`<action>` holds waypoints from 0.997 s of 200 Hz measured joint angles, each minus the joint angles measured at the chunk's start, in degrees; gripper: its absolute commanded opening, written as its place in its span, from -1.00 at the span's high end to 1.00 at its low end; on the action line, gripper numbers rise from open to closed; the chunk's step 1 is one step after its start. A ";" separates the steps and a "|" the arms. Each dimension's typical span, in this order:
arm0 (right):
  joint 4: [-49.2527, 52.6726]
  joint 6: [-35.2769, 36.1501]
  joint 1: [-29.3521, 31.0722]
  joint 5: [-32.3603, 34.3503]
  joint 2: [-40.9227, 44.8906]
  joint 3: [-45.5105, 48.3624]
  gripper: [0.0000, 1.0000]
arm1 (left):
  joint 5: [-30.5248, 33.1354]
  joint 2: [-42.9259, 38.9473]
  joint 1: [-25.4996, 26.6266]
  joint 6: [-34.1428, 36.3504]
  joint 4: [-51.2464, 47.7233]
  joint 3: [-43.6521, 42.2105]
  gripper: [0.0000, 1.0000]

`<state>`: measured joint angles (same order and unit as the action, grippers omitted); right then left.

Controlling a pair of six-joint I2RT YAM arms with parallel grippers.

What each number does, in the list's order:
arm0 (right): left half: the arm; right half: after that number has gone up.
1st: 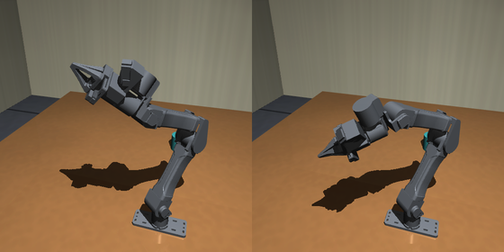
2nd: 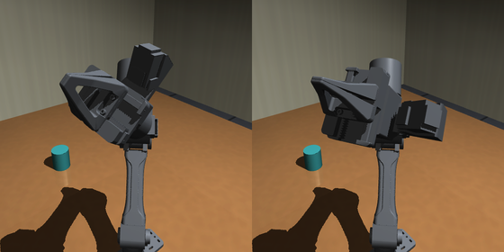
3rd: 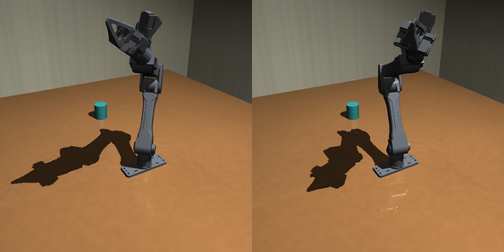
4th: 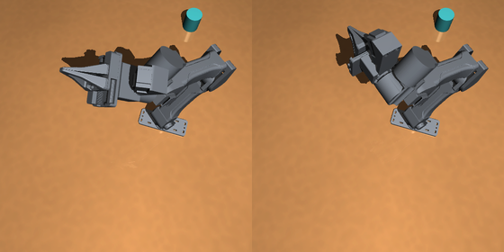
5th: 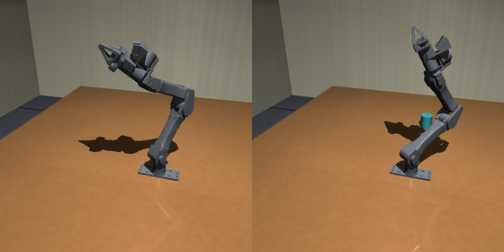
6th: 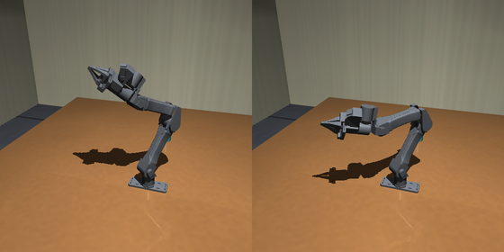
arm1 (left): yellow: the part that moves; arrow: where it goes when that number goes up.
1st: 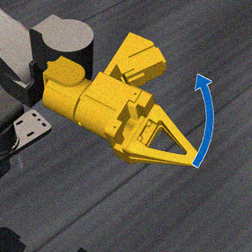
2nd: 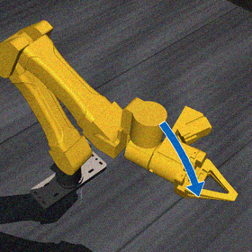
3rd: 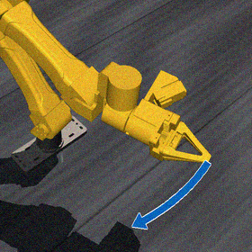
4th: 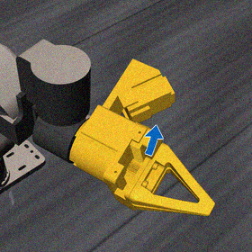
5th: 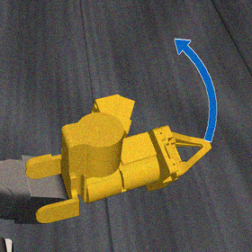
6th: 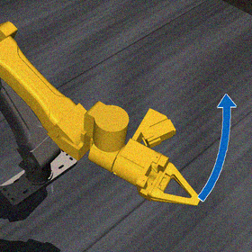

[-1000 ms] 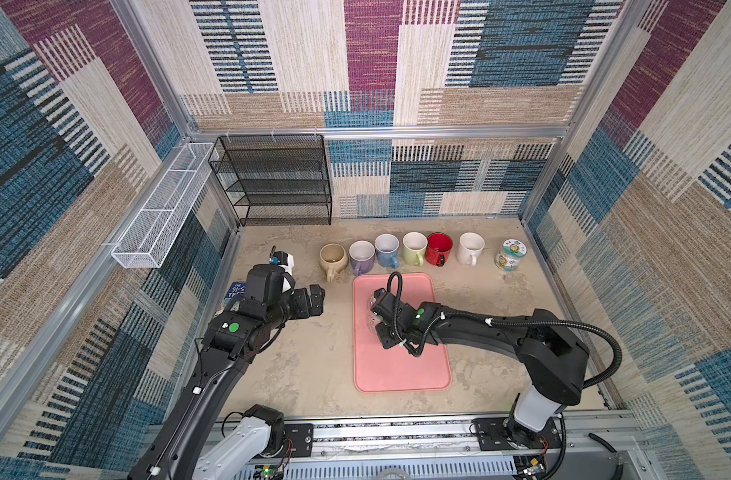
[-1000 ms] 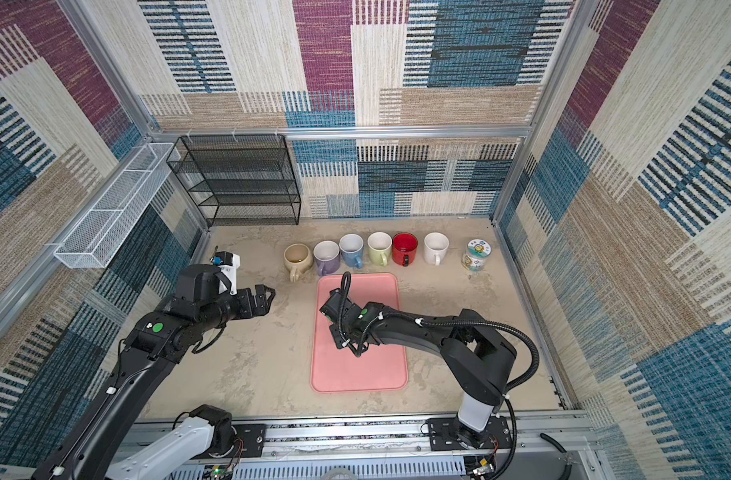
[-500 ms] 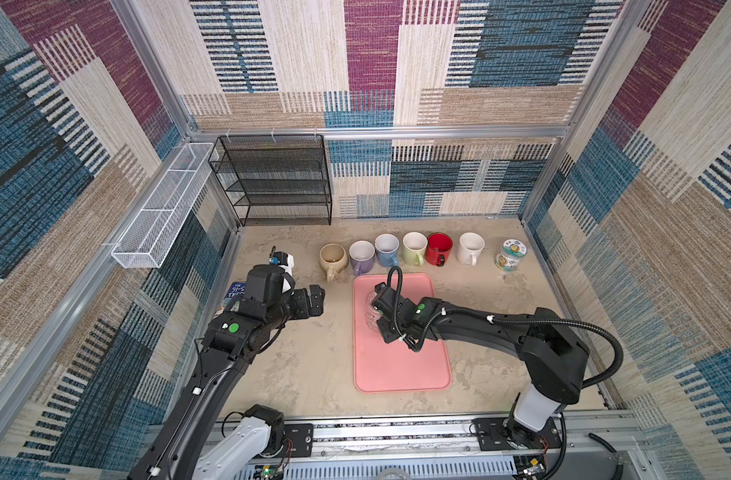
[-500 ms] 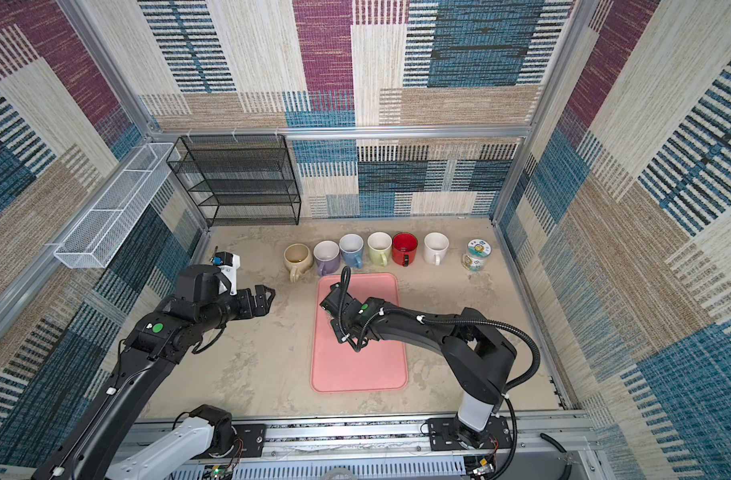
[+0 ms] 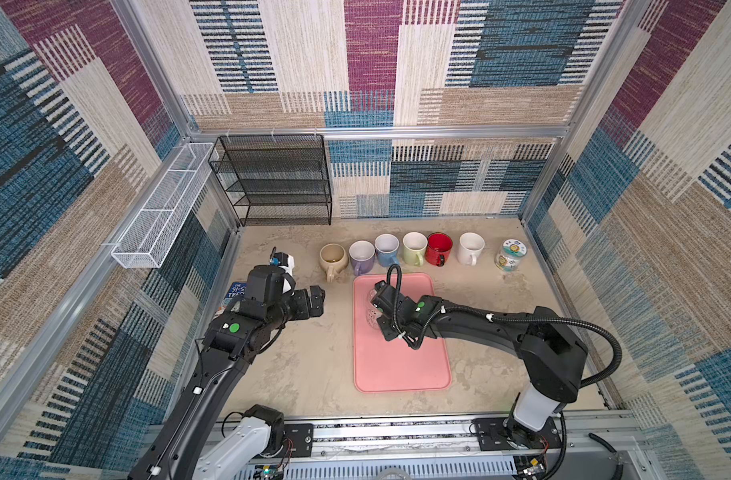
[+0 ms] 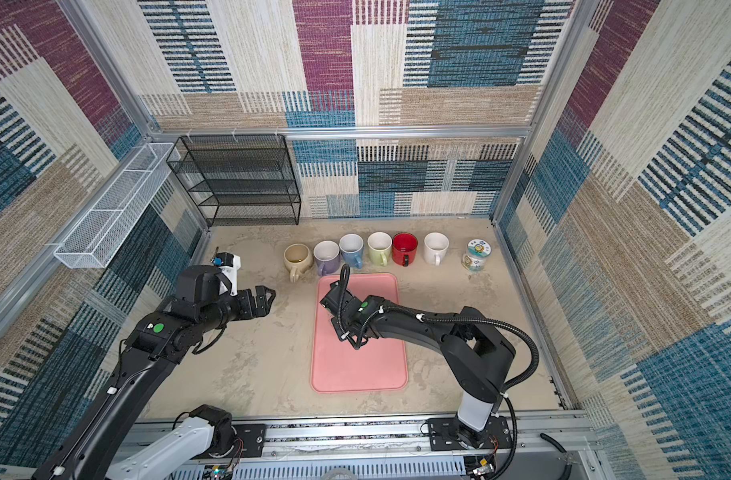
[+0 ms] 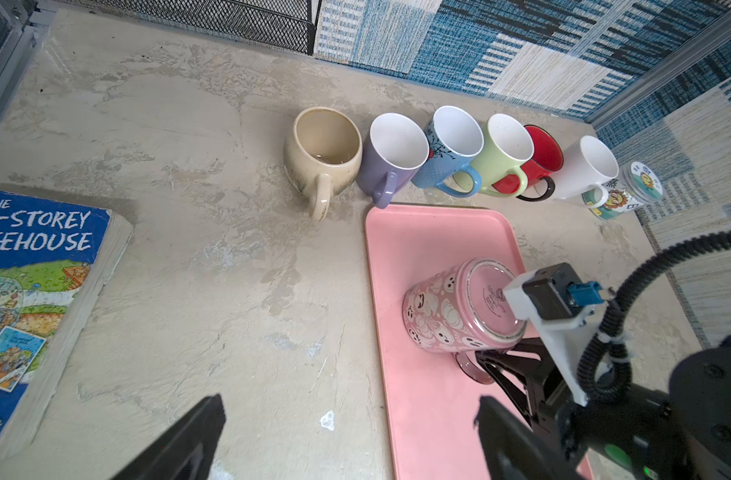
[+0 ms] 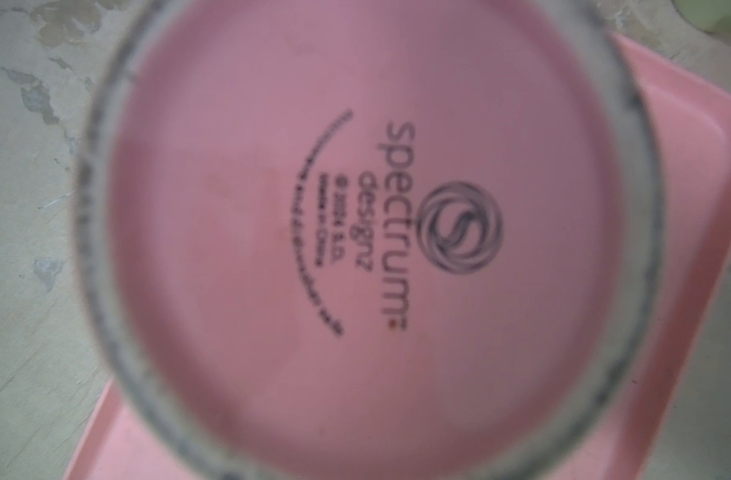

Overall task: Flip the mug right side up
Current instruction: 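Close the right gripper on the pink mug and lift it off the tray, then tilt the pink mug toward the left gripper while the left gripper reaches in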

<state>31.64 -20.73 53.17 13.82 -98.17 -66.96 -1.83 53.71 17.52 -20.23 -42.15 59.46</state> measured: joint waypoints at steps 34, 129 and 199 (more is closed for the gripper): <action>-0.31 0.17 -2.16 -2.56 4.63 2.89 1.00 | 0.42 2.16 0.00 -0.83 -0.04 0.39 -1.00; -9.42 -0.07 -8.61 -13.33 23.26 15.61 1.00 | -12.17 5.42 0.50 -5.51 6.45 -3.30 -0.90; -21.29 -1.77 -14.71 -26.29 33.18 24.44 1.00 | -24.76 -1.01 0.55 -12.83 22.18 -14.75 -0.84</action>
<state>10.35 -22.50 38.46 -12.47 -64.99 -42.52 -26.59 52.71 18.06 -33.06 -19.97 44.71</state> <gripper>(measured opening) 0.190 0.922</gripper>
